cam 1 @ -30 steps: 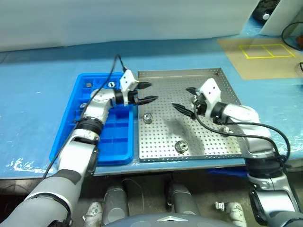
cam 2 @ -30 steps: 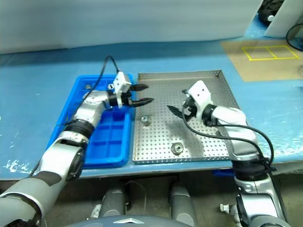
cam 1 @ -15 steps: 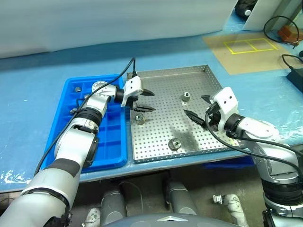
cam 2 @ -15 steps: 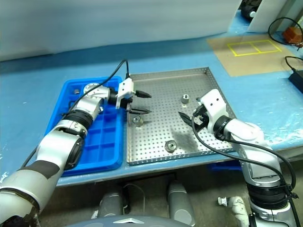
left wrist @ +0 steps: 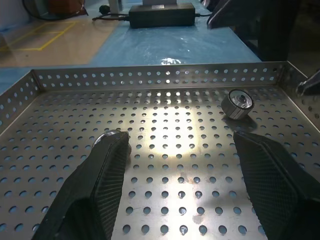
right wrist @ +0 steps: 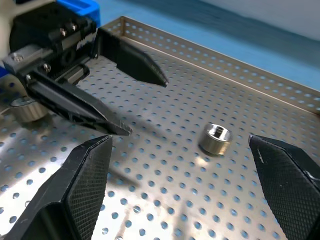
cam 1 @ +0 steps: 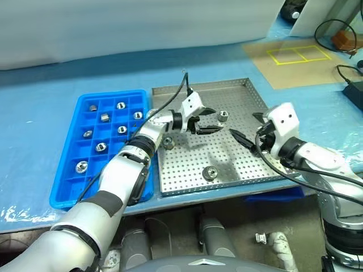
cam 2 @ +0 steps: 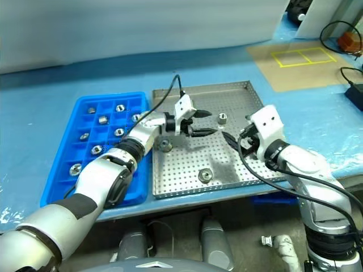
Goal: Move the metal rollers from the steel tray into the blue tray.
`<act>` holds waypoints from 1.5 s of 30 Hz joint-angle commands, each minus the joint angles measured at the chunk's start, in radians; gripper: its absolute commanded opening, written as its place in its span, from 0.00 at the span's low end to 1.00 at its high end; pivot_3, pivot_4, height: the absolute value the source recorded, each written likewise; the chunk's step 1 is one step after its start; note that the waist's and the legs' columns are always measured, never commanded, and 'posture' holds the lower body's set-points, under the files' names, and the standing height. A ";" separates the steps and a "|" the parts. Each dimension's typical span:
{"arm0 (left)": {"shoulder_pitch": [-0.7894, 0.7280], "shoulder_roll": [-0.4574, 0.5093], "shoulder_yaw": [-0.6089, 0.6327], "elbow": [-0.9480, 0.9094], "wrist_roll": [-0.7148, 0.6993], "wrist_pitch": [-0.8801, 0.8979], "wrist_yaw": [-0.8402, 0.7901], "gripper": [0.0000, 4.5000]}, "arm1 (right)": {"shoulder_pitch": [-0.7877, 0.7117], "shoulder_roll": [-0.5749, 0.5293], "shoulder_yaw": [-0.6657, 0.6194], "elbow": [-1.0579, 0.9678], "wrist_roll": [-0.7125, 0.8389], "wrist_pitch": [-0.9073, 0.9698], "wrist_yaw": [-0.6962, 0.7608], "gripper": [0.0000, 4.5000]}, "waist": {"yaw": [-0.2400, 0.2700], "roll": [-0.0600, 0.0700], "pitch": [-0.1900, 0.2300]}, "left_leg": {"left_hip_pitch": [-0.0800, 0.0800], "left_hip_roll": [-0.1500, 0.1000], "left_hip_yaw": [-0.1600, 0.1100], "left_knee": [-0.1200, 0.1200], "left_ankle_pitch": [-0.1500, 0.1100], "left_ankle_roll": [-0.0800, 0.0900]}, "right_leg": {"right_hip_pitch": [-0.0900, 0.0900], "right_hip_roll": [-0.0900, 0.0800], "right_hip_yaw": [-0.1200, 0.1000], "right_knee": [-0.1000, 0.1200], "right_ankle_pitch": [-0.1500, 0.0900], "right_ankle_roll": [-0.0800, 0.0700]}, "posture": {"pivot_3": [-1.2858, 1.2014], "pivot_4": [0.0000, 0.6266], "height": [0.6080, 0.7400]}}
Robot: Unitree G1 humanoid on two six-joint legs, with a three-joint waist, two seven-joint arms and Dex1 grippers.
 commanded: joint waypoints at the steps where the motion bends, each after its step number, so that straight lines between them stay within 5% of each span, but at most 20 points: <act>1: -0.025 -0.042 0.013 -0.002 -0.005 -0.011 -0.039 0.78 | 0.038 -0.005 -0.100 -0.096 0.029 0.049 -0.035 1.00 | -0.010 0.000 0.000 | 0.000 0.000 0.000 0.000 0.000 0.000 | 0.000 0.000 0.000 0.000 0.000 0.000 | 0.19 0.24 1.00; 6: 0.012 -0.117 -0.024 0.013 0.048 -0.045 -0.017 0.78 | 0.056 0.023 -0.264 -0.185 0.097 0.155 -0.087 1.00 | -0.048 0.000 0.000 | 0.000 -0.001 0.000 0.001 -0.001 0.001 | 0.000 0.000 -0.001 -0.001 -0.001 0.001 | 0.17 0.24 1.00; 15: 0.043 -0.167 -0.030 -0.021 0.047 -0.098 -0.117 0.78 | 0.106 0.020 -0.341 -0.281 0.160 0.259 -0.119 1.00 | -0.142 0.001 -0.001 | -0.003 -0.003 0.000 0.006 -0.004 0.007 | 0.001 -0.001 -0.003 -0.003 -0.006 0.010 | 0.16 0.24 1.00; 20: 0.080 -0.102 -0.002 -0.084 0.018 -0.127 -0.129 0.78 | 0.115 0.029 -0.309 -0.293 0.186 0.281 -0.134 1.00 | -0.179 0.001 -0.001 | -0.003 -0.006 -0.001 0.007 -0.005 0.008 | 0.002 -0.003 -0.003 -0.004 -0.007 0.012 | 0.18 0.24 1.00; 25: 0.176 0.005 0.009 -0.281 -0.077 -0.068 -0.319 0.78 | 0.100 0.028 -0.268 -0.267 0.196 0.268 -0.143 1.00 | -0.201 0.001 -0.001 | -0.004 -0.011 -0.002 0.007 -0.006 0.010 | 0.002 -0.007 -0.004 -0.004 -0.007 0.012 | 0.19 0.24 1.00; 31: 0.339 0.194 -0.036 -0.678 -0.209 0.233 -0.522 0.78 | 0.065 0.017 -0.181 -0.189 0.179 0.212 -0.143 1.00 | -0.207 0.002 -0.001 | -0.004 -0.017 -0.002 0.007 -0.008 0.014 | 0.003 -0.016 -0.005 -0.004 -0.004 0.008 | 0.22 0.24 1.00; 45: 0.448 0.256 -0.161 -0.728 -0.161 0.156 -0.533 0.78 | 0.062 0.000 -0.116 -0.138 0.175 0.152 -0.150 1.00 | -0.188 0.003 -0.001 | -0.005 -0.017 -0.002 0.005 -0.011 0.017 | 0.008 -0.017 -0.008 -0.013 -0.004 0.007 | 0.22 0.24 1.00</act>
